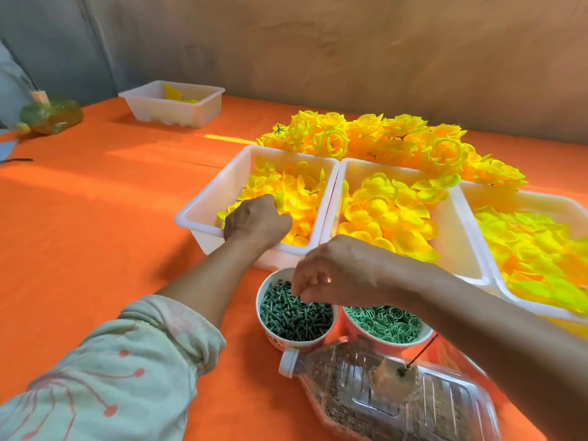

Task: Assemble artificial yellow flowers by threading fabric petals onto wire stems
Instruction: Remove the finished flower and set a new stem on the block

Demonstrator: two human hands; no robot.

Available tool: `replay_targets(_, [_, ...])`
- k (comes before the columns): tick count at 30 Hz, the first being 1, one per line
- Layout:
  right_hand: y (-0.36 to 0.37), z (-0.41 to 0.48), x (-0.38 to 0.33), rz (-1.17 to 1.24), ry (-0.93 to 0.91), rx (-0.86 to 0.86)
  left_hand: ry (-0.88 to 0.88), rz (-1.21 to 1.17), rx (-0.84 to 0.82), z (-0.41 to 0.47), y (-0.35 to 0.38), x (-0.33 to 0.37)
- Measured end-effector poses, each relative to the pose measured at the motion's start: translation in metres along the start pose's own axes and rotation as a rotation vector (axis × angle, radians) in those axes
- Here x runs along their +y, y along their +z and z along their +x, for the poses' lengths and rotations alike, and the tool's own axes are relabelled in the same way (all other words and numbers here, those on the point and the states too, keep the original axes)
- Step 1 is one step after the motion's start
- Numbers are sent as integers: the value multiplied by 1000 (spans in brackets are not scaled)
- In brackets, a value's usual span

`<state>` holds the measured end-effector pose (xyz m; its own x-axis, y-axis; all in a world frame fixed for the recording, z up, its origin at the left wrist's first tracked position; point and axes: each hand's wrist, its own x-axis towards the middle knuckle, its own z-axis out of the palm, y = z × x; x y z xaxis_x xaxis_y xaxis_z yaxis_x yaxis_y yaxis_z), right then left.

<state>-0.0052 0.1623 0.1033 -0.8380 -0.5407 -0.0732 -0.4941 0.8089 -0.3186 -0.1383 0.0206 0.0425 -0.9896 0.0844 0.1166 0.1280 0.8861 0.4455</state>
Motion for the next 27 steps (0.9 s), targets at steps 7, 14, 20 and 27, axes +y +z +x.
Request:
replay_targets(7, [21, 8, -1, -120, 24, -161, -14, 67, 23, 3, 6, 2])
replay_targets(14, [27, 14, -5, -84, 54, -188, -15, 87, 35, 2, 6, 3])
replay_targets(20, [23, 6, -1, 37, 83, -132, -24, 79, 46, 2, 6, 3])
replay_targets(27, [28, 6, -6, -63, 83, -174, -27, 63, 35, 0, 4, 4])
